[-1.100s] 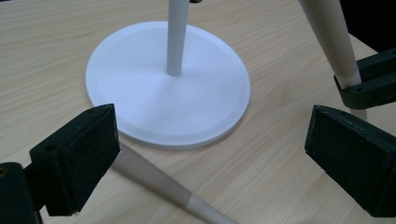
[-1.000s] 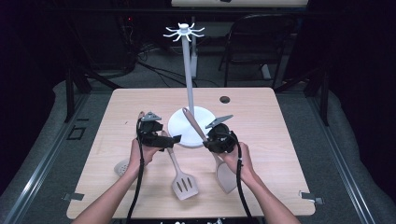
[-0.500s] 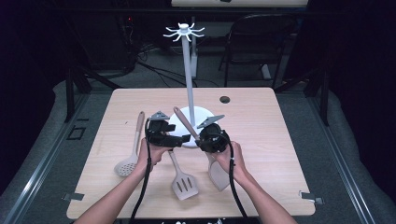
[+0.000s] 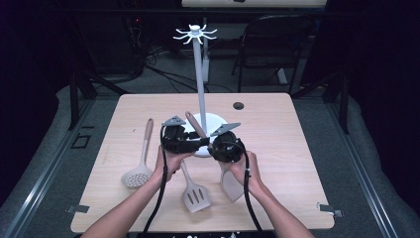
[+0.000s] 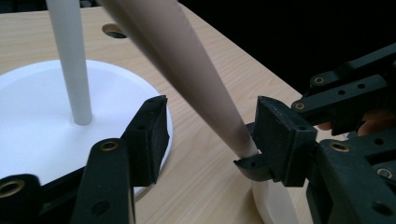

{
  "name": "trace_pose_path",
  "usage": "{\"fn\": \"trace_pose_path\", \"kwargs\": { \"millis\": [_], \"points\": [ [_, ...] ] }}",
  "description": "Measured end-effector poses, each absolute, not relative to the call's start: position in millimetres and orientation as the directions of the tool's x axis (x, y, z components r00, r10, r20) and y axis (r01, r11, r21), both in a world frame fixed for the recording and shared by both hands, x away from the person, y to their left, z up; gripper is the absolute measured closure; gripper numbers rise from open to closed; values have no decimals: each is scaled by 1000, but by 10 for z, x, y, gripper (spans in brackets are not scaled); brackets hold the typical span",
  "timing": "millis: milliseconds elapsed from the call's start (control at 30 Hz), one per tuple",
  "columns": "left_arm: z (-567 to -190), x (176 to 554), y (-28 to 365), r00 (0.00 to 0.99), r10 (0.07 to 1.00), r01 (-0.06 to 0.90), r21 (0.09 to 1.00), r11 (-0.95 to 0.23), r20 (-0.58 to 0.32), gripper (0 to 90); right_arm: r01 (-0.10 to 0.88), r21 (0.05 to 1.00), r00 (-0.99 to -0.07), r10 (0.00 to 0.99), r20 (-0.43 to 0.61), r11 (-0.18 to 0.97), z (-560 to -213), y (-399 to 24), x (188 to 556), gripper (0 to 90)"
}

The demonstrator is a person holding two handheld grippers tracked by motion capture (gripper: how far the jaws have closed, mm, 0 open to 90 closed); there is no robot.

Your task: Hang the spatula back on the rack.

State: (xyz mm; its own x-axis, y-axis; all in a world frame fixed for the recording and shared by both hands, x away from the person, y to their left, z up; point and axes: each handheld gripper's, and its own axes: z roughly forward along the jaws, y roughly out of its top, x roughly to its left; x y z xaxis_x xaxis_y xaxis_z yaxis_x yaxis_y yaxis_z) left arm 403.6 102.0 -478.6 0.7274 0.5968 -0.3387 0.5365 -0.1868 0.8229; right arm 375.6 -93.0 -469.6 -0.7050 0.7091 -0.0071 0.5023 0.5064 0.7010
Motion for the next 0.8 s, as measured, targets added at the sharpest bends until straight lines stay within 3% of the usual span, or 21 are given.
{"fn": "trace_pose_path", "kwargs": {
  "millis": [200, 600, 800],
  "points": [
    [-4805, 4027, 1005, 727, 591, 534, 829, -167, -350, 594, 500, 702, -707, 707, -7, 507, -4706, -916, 3749, 776],
    [-4837, 4014, 1036, 722, 570, 548, 827, -124, -393, 640, 493, 723, -700, 714, -1, 484, -4710, -921, 3725, 767],
    [-4824, 3991, 1014, 719, 552, 548, 833, -78, -422, 674, 505, 724, -702, 712, 27, 471, -4701, -1000, 3686, 612]
  ]
}}
